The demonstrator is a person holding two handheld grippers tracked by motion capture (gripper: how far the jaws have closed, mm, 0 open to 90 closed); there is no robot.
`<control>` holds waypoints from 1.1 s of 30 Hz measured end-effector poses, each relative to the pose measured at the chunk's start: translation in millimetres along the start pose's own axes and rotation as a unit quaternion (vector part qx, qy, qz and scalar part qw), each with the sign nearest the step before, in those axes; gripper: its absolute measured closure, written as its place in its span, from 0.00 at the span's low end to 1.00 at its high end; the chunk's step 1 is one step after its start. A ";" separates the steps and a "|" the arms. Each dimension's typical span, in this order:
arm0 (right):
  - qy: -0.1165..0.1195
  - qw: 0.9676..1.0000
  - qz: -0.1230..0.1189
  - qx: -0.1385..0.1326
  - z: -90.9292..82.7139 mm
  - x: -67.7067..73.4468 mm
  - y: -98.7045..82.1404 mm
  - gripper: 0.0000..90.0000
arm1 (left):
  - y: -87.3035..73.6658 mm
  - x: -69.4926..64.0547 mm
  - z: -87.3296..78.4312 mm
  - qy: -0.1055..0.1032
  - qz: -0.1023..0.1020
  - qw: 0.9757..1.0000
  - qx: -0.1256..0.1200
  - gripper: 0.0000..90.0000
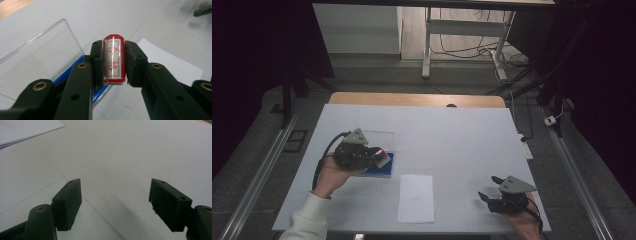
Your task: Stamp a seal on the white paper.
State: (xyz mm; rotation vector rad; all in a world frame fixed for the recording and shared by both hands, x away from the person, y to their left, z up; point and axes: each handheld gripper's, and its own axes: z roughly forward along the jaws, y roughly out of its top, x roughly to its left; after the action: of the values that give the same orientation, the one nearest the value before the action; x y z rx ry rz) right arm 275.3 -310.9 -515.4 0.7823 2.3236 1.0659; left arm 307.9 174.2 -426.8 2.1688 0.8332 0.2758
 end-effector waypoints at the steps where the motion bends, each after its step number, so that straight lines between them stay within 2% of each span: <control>1: 0.000 1.000 -0.001 0.000 0.1 0.1 0.1 0.29 | 0.6 -1.4 0.4 -0.001 0.001 1.000 -0.001 0.77; 6: 0.000 1.000 -0.001 0.000 0.1 -0.2 -0.4 0.29 | 3.8 -6.7 3.5 -0.007 0.013 1.000 0.005 0.77; 18: 0.001 1.000 -0.002 0.003 1.1 0.0 -0.6 0.29 | 5.6 -15.1 15.8 -0.022 0.023 0.999 0.021 0.77; 33: -0.002 1.000 0.000 0.003 0.8 0.1 -0.5 0.29 | 9.1 -31.9 29.4 -0.051 0.043 0.997 0.035 0.77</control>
State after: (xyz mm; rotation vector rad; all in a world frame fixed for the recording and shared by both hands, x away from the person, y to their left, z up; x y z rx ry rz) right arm 275.6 -310.7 -516.3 0.7850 2.3255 1.0560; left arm 300.9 131.7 -437.6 2.2680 0.7032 0.1780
